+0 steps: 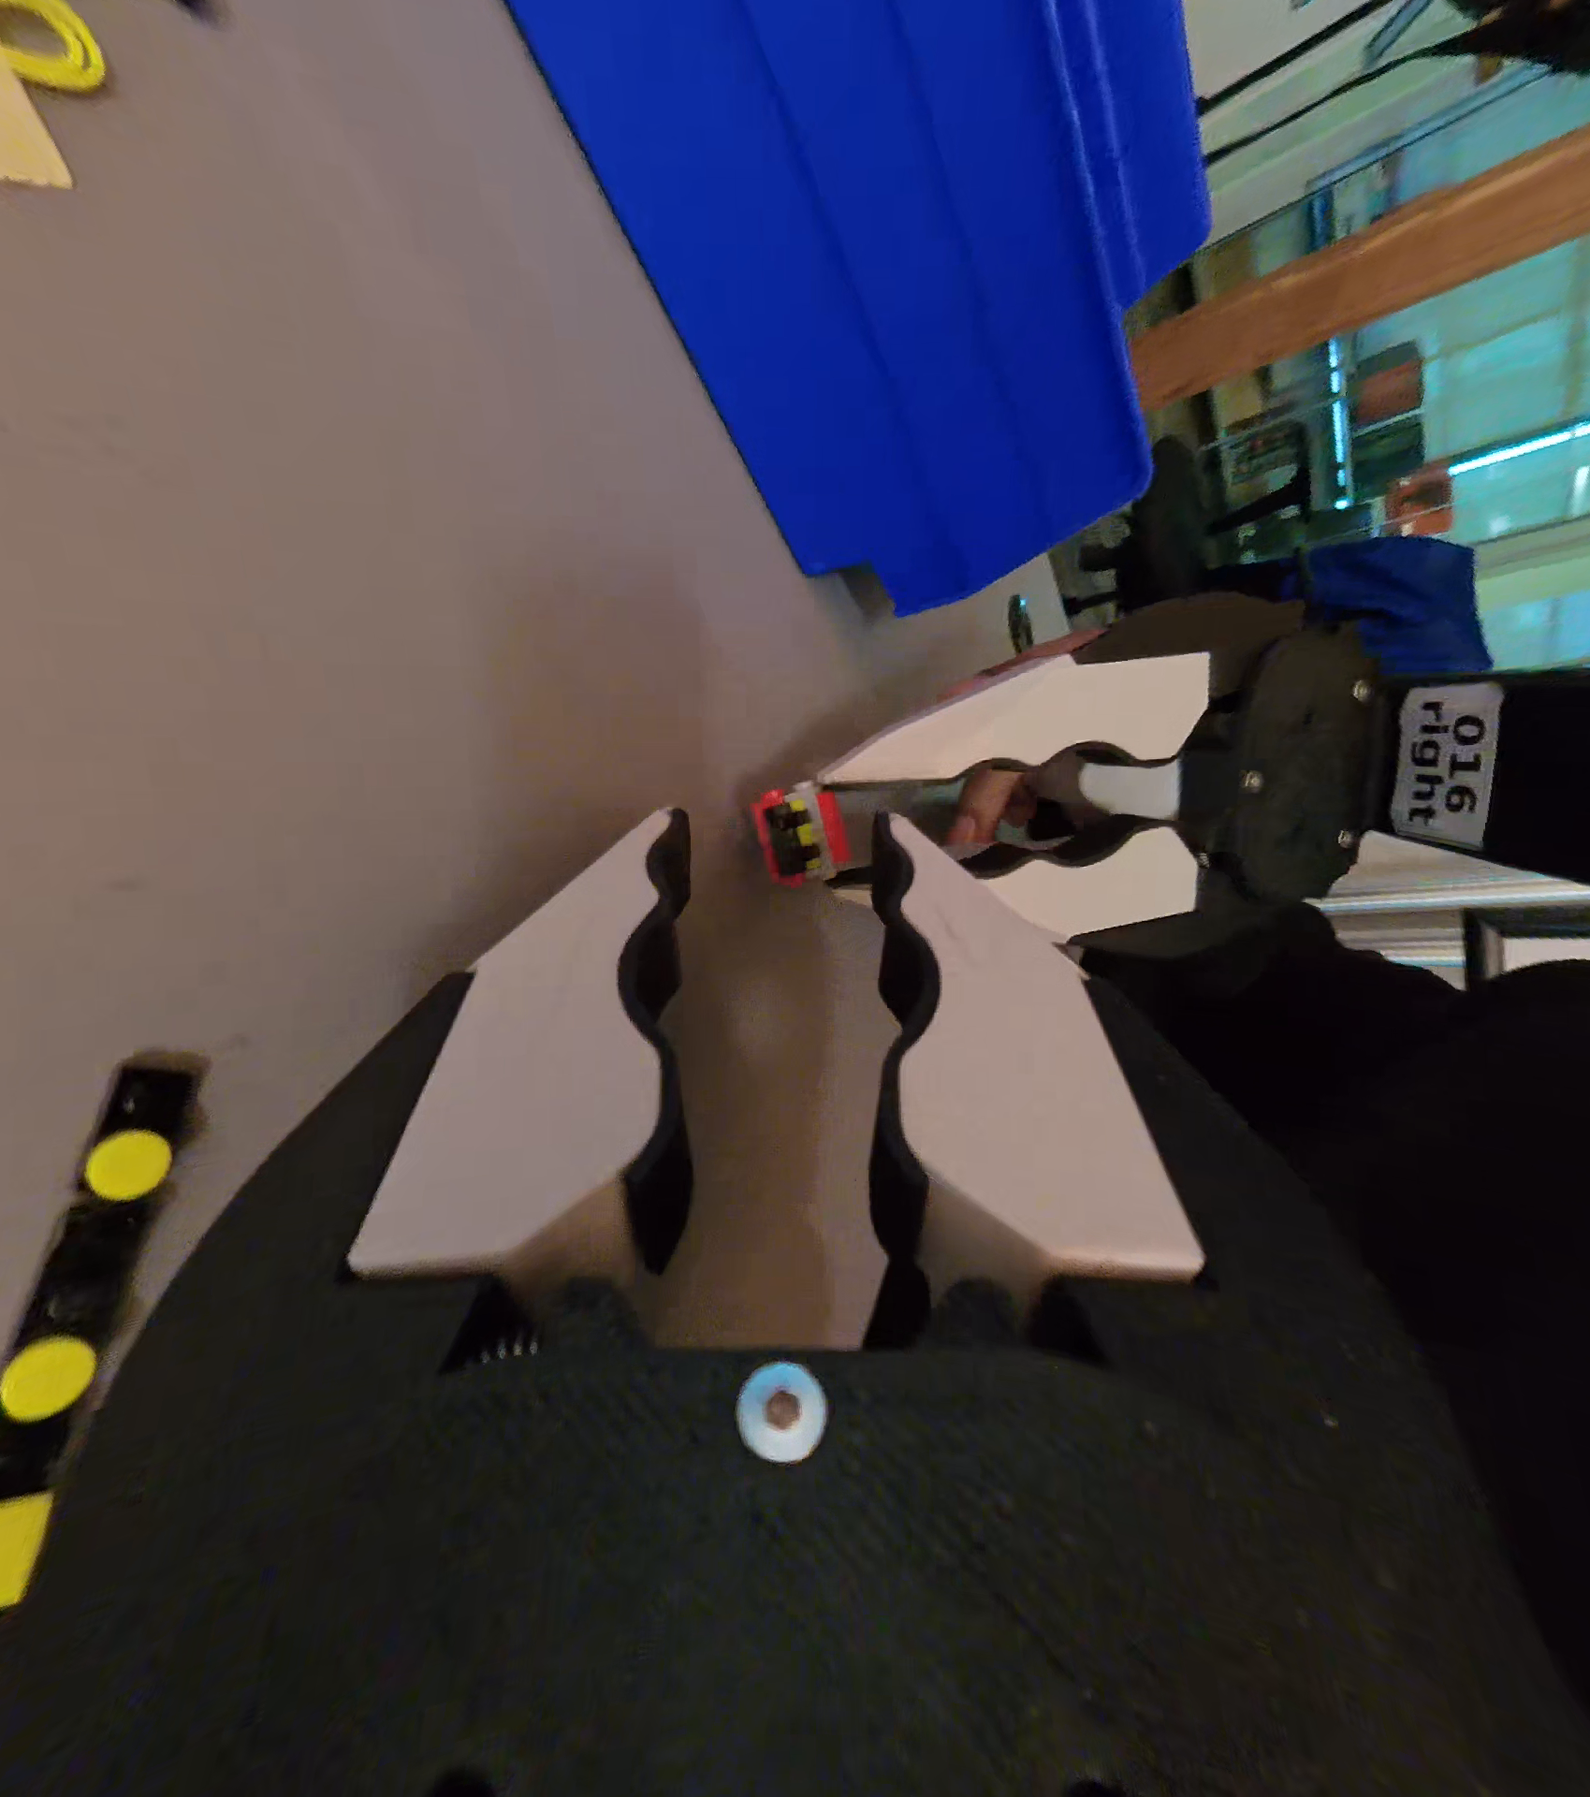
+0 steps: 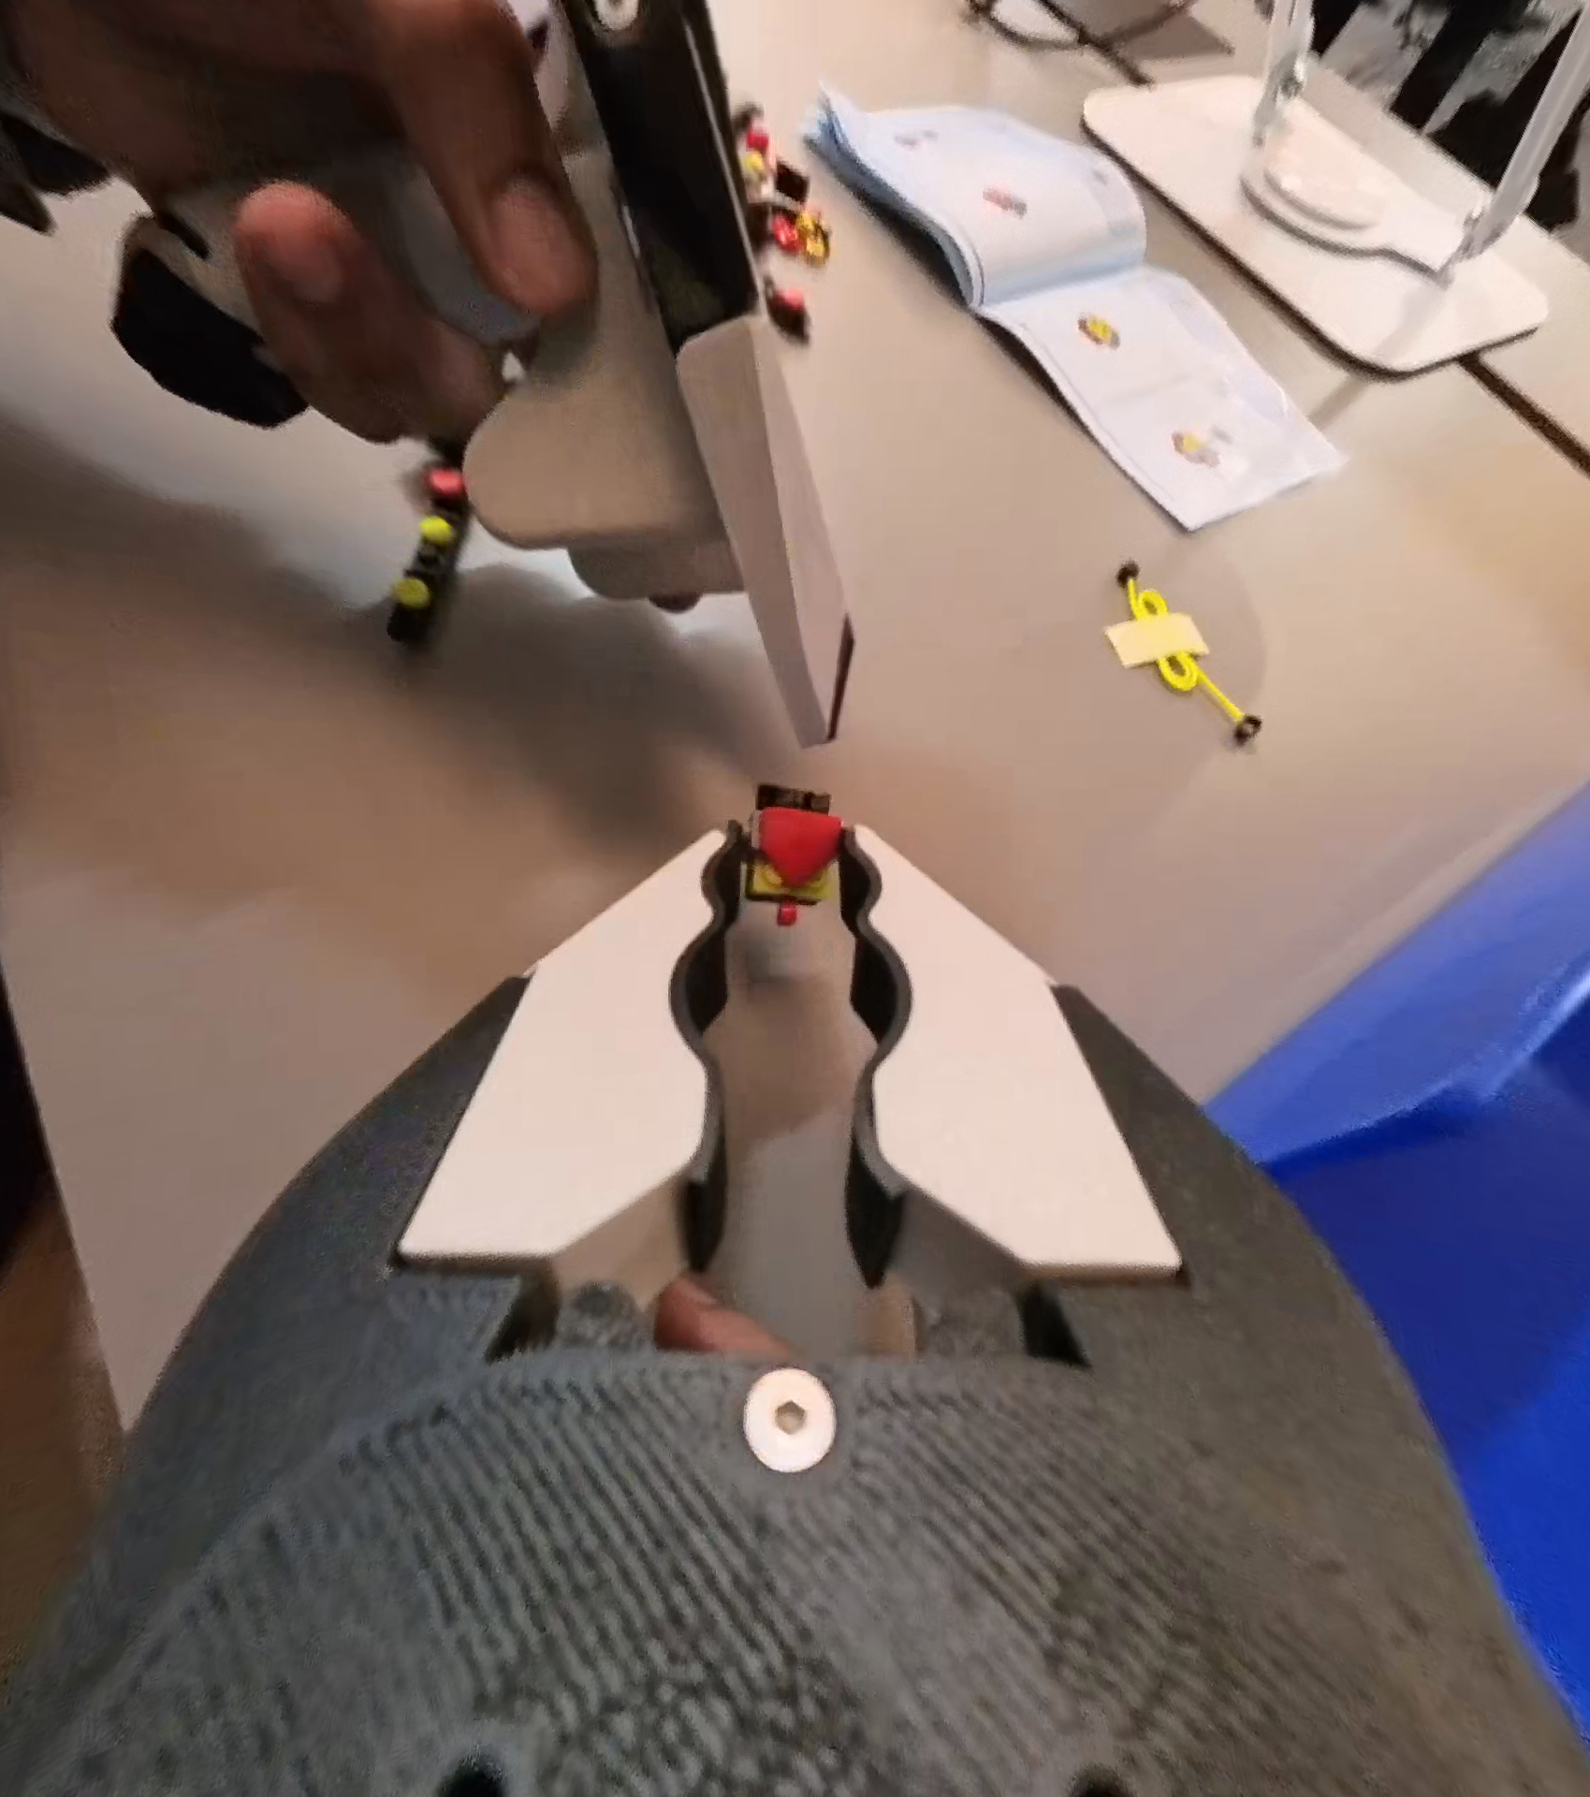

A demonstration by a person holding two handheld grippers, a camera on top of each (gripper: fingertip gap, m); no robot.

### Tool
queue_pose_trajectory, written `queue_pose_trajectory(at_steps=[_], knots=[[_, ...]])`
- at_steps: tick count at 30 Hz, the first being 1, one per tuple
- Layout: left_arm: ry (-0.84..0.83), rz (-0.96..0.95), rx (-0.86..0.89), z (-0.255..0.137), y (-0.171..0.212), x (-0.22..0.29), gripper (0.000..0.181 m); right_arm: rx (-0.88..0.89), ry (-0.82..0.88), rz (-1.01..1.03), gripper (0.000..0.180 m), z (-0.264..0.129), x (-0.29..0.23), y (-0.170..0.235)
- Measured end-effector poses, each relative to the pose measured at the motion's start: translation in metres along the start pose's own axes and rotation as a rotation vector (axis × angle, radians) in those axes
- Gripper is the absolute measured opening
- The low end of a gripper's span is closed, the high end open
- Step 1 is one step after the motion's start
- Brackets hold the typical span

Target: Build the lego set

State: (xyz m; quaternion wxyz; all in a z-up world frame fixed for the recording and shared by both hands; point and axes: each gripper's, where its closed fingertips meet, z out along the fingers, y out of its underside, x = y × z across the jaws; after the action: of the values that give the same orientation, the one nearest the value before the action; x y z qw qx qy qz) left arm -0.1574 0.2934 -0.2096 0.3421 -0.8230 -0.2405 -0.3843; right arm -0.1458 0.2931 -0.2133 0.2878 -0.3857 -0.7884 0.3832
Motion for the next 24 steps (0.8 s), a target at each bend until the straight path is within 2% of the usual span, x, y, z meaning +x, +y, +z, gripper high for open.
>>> queue_pose_trajectory(at_steps=[6, 15, 21, 24], knots=[[0.085, -0.018, -0.030, -0.011, 0.016, 0.011, 0.038, 0.108, -0.044, -0.044, 0.018, -0.008, -0.013, -0.026], [0.220, -0.063, 0.004, -0.021, 0.024, 0.029, 0.036, 0.063, -0.030, -0.150, 0.018, -0.006, -0.022, -0.034], [0.174, -0.032, 0.036, -0.025, 0.025, 0.028, 0.020, 0.054, -0.025, -0.197, 0.018, -0.005, -0.029, -0.041], [0.164, -0.014, 0.050, -0.028, 0.025, 0.028, 0.019, 0.045, -0.015, -0.209, 0.018, -0.004, -0.031, -0.044]])
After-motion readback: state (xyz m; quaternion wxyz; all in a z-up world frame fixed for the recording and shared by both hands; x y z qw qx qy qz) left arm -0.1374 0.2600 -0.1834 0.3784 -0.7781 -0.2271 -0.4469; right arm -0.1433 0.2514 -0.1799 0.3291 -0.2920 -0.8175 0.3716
